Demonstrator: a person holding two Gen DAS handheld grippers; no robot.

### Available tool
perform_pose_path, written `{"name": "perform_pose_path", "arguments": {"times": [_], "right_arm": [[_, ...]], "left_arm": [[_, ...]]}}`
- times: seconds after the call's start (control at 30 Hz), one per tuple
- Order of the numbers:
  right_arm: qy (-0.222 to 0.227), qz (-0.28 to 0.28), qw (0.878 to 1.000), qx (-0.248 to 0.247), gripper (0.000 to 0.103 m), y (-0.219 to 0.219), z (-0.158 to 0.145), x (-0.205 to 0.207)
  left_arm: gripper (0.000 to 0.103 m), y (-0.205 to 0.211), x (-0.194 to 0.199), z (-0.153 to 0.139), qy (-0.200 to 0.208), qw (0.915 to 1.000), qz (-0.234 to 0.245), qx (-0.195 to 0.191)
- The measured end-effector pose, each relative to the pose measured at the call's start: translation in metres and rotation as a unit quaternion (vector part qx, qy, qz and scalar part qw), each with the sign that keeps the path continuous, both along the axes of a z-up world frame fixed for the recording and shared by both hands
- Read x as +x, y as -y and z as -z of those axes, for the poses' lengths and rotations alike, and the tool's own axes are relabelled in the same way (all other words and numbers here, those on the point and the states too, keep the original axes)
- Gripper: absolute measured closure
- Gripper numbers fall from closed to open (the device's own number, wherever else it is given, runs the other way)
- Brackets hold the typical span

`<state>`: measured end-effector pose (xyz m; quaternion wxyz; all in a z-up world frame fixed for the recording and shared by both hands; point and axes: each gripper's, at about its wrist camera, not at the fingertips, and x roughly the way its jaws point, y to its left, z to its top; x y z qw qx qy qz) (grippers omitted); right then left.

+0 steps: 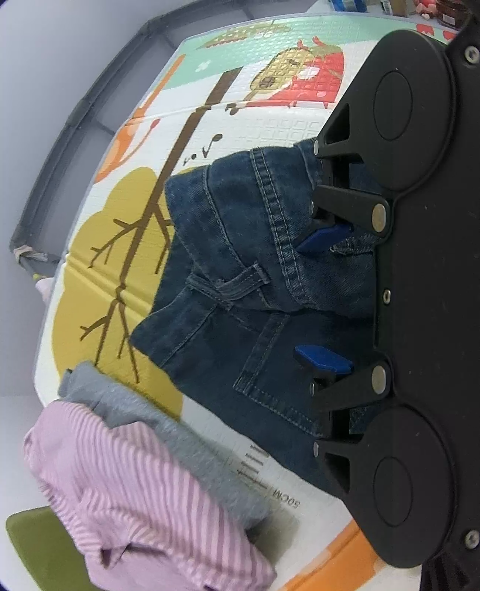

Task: Fold clothes
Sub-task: 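Open the right gripper off the folded waistband while the left gripper keeps holding it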

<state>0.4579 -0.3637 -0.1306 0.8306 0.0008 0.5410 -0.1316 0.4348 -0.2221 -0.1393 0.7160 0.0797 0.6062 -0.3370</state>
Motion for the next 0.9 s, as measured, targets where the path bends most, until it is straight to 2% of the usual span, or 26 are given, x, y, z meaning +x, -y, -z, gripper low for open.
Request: {"name": "perform_pose_path", "arguments": {"times": [0.3,0.4,0.43,0.6,0.67,0.73,0.9], "right_arm": [[-0.034,0.019,0.999,-0.004,0.051,0.007,0.028,0.009],[-0.042,0.028,0.999,-0.01,0.058,0.01,0.037,0.011],[-0.042,0.031,0.999,-0.013,0.064,0.011,0.039,0.011],[-0.04,0.033,0.999,-0.017,0.071,0.014,0.041,0.011],[-0.039,0.032,0.999,-0.02,0.083,0.012,0.039,0.011],[-0.038,0.03,0.999,-0.024,0.088,0.011,0.037,0.011],[-0.019,0.05,0.999,0.007,0.092,0.021,0.021,0.003]], "left_arm": [[0.084,-0.006,0.001,0.001,-0.005,0.9999,0.009,-0.01],[0.084,-0.005,0.001,0.003,-0.004,0.9999,0.01,-0.01],[0.084,-0.004,0.0,0.004,0.0,0.9999,0.014,-0.007],[0.084,0.0,-0.004,0.002,0.011,0.9996,0.027,0.005],[0.084,0.001,-0.002,0.002,0.007,0.9996,0.026,0.007],[0.084,0.0,-0.001,0.003,0.002,0.9996,0.026,0.007],[0.084,0.0,0.003,0.005,-0.009,0.9997,0.023,0.007]]}}
